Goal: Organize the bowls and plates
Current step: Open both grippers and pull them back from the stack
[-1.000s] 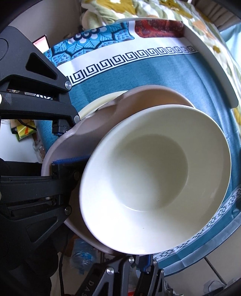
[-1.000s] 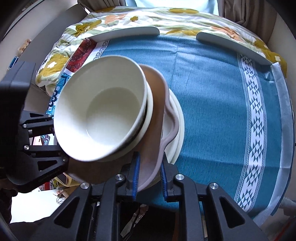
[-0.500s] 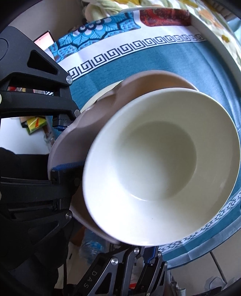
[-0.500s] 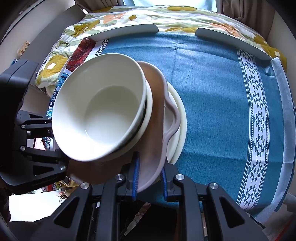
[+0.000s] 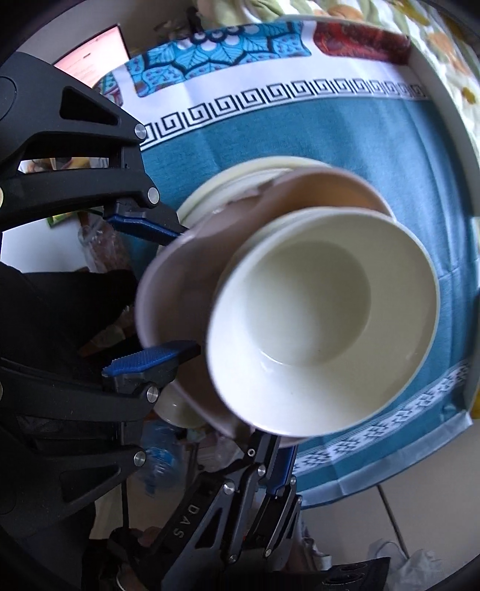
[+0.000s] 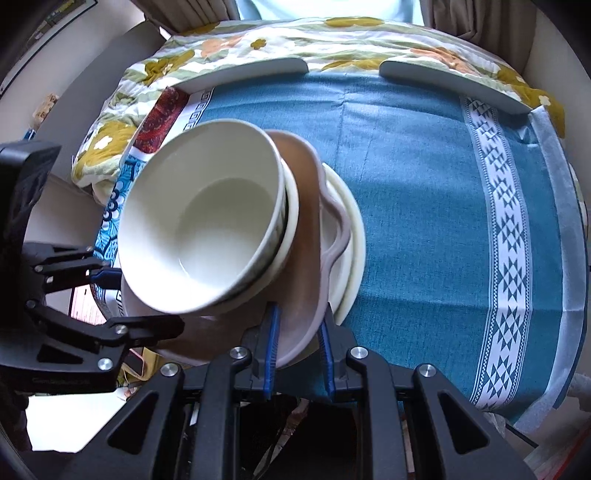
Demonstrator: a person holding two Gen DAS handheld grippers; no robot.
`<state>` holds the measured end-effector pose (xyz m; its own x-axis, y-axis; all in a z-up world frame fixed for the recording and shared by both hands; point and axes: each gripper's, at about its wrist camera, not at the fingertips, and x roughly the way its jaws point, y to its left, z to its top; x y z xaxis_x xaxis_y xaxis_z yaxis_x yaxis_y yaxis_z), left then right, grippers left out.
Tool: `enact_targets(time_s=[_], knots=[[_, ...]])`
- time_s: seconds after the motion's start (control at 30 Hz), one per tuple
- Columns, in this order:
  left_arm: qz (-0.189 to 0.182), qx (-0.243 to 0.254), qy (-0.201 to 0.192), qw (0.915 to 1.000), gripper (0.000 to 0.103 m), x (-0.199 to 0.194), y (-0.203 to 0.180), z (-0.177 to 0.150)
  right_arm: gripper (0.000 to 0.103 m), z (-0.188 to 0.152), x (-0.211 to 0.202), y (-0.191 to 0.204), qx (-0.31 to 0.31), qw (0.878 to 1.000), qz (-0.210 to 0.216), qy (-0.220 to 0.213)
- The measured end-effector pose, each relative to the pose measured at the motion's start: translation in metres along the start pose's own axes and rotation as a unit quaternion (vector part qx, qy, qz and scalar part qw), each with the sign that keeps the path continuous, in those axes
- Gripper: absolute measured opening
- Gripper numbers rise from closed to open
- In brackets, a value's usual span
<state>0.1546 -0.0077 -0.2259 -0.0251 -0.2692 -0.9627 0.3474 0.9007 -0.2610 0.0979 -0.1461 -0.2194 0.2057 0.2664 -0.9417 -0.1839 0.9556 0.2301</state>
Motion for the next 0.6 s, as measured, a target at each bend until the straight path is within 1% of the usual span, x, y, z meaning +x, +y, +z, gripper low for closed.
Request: enact_targets(time_s=[0.1, 0.17, 0.23, 0.3, 0.33, 0.37, 0.4, 0.47, 0.5, 0.53, 0.57, 0.6], knots=[[0.009, -0.013, -0.025, 0.9996, 0.048, -0.015, -0.001, -0.013, 0.018, -0.004, -0.016, -0.002, 0.003, 1.0, 0.0, -0.023], [0.009, -0.022, -0.042, 0.9988, 0.048, -0.028, -0.004, -0.028, 0.018, -0.008, -0.031, 0.0, -0.003, 0.999, 0.003, -0.041], [0.013, -0.033, -0.068, 0.997, 0.048, -0.046, -0.01, -0.042, 0.018, -0.013, -0.047, 0.002, -0.008, 0.998, 0.008, -0.058], [0.016, -0.042, -0.103, 0.9936, 0.048, -0.068, -0.021, -0.053, 0.018, -0.02, -0.07, 0.004, -0.01, 0.997, 0.013, -0.081], [0.021, -0.045, -0.127, 0.9907, 0.048, -0.08, -0.027, -0.056, 0.018, -0.023, -0.085, 0.006, -0.014, 0.995, 0.013, -0.096], [0.027, -0.046, -0.159, 0.9859, 0.048, -0.095, -0.036, -0.06, 0.018, -0.027, -0.102, 0.008, -0.019, 0.993, 0.011, -0.114], [0.033, -0.046, -0.197, 0.9789, 0.048, -0.112, -0.048, -0.067, 0.018, -0.03, -0.116, 0.01, -0.023, 0.991, 0.008, -0.129], [0.044, -0.041, -0.258, 0.9644, 0.049, -0.138, -0.068, -0.076, 0.019, -0.038, -0.153, 0.012, -0.031, 0.985, -0.001, -0.17], [0.05, -0.036, -0.294, 0.9538, 0.052, -0.154, -0.078, -0.083, 0.025, -0.04, -0.166, 0.012, -0.033, 0.982, -0.004, -0.185], [0.056, -0.033, -0.32, 0.9452, 0.056, -0.163, -0.087, -0.086, 0.033, -0.043, -0.181, 0.013, -0.034, 0.978, -0.007, -0.203], [0.062, -0.029, -0.346, 0.9356, 0.067, -0.173, -0.096, -0.09, 0.056, -0.046, -0.194, 0.012, -0.033, 0.974, -0.007, -0.223], [0.073, -0.025, -0.373, 0.9246, 0.085, -0.183, -0.105, -0.095, 0.078, -0.049, -0.207, 0.012, -0.031, 0.97, -0.006, -0.242]])
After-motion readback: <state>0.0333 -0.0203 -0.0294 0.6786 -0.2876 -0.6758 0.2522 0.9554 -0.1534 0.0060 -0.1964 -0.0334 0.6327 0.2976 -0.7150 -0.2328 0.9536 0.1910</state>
